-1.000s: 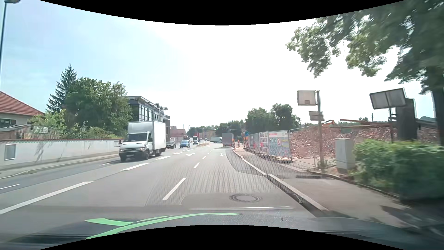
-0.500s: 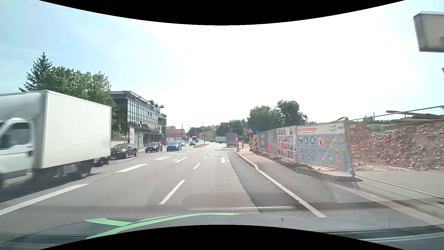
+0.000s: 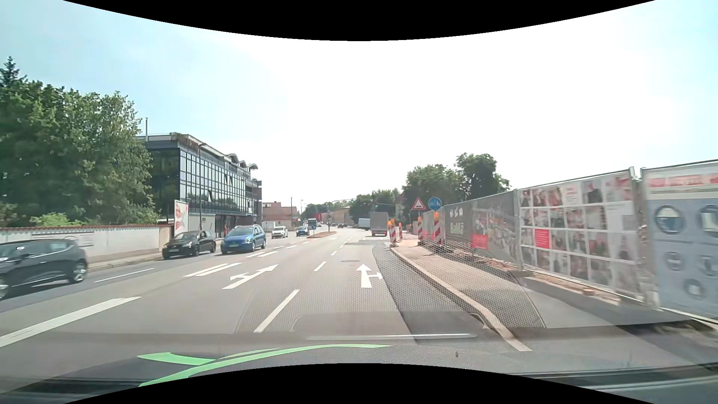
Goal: Follow the waypoints while adhering to traffic rules and regulations
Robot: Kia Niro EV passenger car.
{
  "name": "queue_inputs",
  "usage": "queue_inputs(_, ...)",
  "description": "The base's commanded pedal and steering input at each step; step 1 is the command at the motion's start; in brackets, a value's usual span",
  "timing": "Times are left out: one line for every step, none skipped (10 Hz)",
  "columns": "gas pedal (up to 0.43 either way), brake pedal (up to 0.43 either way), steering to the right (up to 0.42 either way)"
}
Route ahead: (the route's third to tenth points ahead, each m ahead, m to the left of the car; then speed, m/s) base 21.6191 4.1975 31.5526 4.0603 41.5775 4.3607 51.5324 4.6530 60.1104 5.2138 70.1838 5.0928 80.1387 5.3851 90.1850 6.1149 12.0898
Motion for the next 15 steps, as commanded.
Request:
queue_inputs(0.000,0.000,0.000)
queue_inputs(0.000,0.000,0.000)
queue_inputs(0.000,0.000,0.000)
queue_inputs(0.000,0.000,0.000)
queue_inputs(0.000,0.000,0.000)
queue_inputs(0.000,0.000,0.000)
queue_inputs(0.000,0.000,0.001)
queue_inputs(0.000,0.000,0.002)
queue_inputs(0.000,0.000,0.004)
queue_inputs(0.000,0.000,0.006)
queue_inputs(0.000,0.000,0.008)
queue_inputs(0.000,0.000,0.010)
queue_inputs(0.000,0.000,0.011)
queue_inputs(0.008,0.000,0.011)
queue_inputs(0.020,0.000,0.011)
